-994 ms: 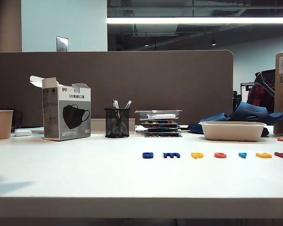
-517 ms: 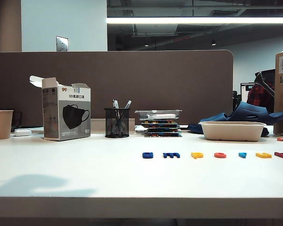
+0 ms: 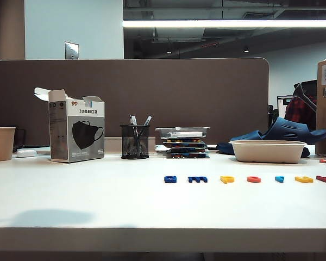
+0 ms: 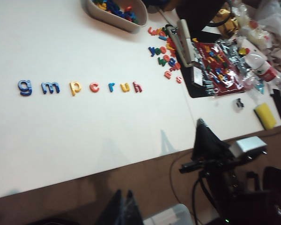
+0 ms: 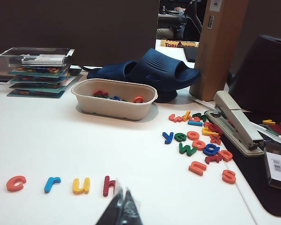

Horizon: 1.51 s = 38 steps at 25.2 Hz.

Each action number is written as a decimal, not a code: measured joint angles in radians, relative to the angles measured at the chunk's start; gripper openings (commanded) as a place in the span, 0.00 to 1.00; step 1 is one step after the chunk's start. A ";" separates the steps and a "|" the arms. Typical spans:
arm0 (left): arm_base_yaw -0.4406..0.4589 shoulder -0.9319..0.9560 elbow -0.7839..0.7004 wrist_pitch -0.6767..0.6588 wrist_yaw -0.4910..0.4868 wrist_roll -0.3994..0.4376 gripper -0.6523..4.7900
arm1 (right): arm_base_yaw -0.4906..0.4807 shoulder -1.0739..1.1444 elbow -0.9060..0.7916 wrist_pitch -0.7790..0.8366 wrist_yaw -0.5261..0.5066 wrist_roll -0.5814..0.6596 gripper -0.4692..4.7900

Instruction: Select the appropriate letters from the row of letter magnets placed on the table to arrange into the word "cup".

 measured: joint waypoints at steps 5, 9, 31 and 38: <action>-0.014 0.038 0.000 -0.025 -0.070 -0.030 0.11 | 0.000 0.000 0.000 0.000 0.000 0.000 0.09; -0.015 0.056 0.000 -0.054 -0.118 -0.040 0.11 | 0.000 0.000 0.000 0.000 0.000 0.000 0.09; -0.014 0.075 0.000 -0.068 -0.139 -0.039 0.11 | 0.000 0.000 0.000 0.005 0.000 0.000 0.09; -0.014 0.075 0.000 -0.069 -0.140 -0.039 0.11 | 0.000 0.000 0.001 0.036 0.000 0.059 0.09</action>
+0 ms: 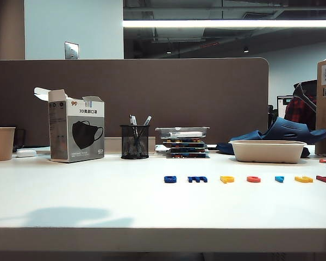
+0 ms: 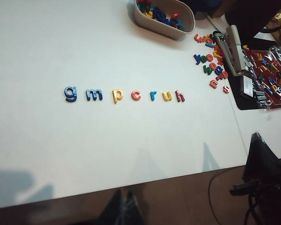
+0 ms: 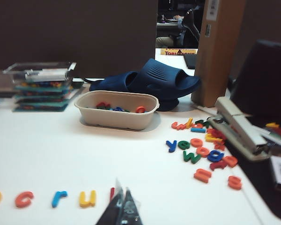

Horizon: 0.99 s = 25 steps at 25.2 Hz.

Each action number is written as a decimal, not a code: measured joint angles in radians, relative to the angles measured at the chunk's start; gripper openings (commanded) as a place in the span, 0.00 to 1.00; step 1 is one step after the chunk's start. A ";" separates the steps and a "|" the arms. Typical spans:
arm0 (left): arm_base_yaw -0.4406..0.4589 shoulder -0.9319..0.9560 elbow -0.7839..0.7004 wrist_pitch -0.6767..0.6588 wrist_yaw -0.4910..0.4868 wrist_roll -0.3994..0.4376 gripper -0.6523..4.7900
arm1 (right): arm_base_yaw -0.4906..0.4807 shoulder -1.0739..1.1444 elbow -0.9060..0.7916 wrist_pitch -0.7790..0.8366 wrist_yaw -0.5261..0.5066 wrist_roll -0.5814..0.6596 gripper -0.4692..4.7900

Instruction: Select the appropriate letters from the row of letter magnets placed on the table to arrange into the word "cup".

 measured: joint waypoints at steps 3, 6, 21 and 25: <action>0.000 0.000 0.000 0.000 0.000 0.000 0.11 | 0.000 0.000 0.012 -0.014 0.000 0.034 0.09; 0.000 0.000 0.000 0.000 0.000 0.000 0.11 | 0.000 0.000 0.092 -0.018 0.000 0.043 0.09; 0.000 0.000 0.000 0.000 0.000 0.000 0.11 | 0.000 0.034 0.455 -0.193 0.000 0.050 0.09; 0.000 0.000 0.000 0.000 0.000 0.000 0.11 | 0.000 0.129 0.560 -0.214 0.000 0.050 0.09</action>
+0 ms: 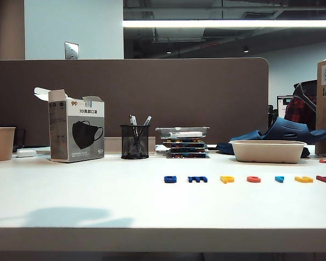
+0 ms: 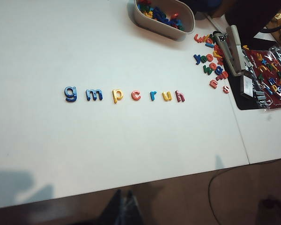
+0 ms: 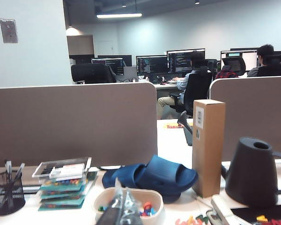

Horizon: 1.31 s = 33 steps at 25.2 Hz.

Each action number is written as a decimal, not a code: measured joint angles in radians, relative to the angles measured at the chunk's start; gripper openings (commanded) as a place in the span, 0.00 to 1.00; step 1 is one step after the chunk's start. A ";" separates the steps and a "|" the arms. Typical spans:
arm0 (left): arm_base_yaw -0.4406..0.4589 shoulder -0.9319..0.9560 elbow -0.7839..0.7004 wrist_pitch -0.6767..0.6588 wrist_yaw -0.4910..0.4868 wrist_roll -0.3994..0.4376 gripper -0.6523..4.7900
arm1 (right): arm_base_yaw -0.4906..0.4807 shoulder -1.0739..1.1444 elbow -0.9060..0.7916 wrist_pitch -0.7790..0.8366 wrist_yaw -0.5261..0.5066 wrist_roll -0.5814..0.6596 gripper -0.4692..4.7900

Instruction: Select the appropriate letters from the row of letter magnets placed on the table to arrange into the word "cup".

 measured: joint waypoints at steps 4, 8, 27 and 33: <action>0.000 0.000 0.000 0.000 0.000 0.000 0.11 | 0.000 0.129 0.125 -0.042 0.000 0.000 0.09; 0.000 0.000 0.000 0.000 0.000 0.000 0.11 | 0.000 0.261 0.261 -0.124 0.000 0.000 0.09; 0.000 0.000 0.000 0.000 0.000 0.000 0.11 | 0.091 0.894 0.929 -0.564 -0.083 0.031 0.09; 0.000 0.000 0.000 0.000 0.000 0.000 0.11 | 0.199 1.106 1.041 -0.709 -0.084 0.072 0.09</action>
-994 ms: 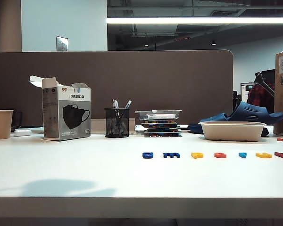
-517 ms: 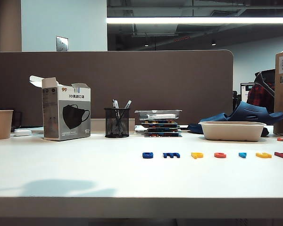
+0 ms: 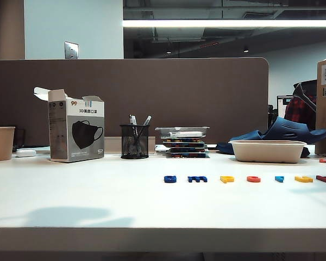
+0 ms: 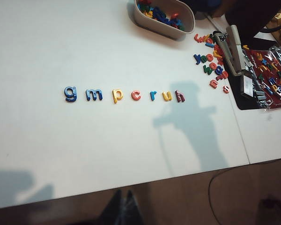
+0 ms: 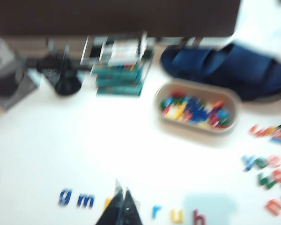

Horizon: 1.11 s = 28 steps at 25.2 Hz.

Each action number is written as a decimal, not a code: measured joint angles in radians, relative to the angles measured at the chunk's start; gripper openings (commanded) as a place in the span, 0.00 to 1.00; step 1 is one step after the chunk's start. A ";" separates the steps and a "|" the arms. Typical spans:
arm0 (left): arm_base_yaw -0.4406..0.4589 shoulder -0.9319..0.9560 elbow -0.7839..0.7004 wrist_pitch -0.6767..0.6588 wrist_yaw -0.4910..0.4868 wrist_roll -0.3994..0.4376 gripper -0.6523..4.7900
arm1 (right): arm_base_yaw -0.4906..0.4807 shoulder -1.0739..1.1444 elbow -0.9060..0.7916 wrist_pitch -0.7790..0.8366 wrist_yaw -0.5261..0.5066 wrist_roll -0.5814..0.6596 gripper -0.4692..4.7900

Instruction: Select the appropriate letters from the row of letter magnets placed on the table to arrange into the word "cup".

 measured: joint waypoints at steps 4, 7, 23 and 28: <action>0.000 0.000 0.000 0.000 0.000 0.000 0.11 | 0.029 0.092 0.045 -0.055 -0.006 0.006 0.15; 0.000 0.000 0.000 0.000 0.000 0.000 0.11 | 0.046 0.162 0.075 -0.077 0.001 0.026 0.20; 0.000 0.004 0.000 0.000 0.000 0.000 0.11 | 0.103 0.524 0.135 -0.274 -0.006 0.048 0.45; 0.000 0.005 0.000 0.000 0.000 0.000 0.11 | 0.114 0.581 0.136 -0.274 -0.006 0.048 0.45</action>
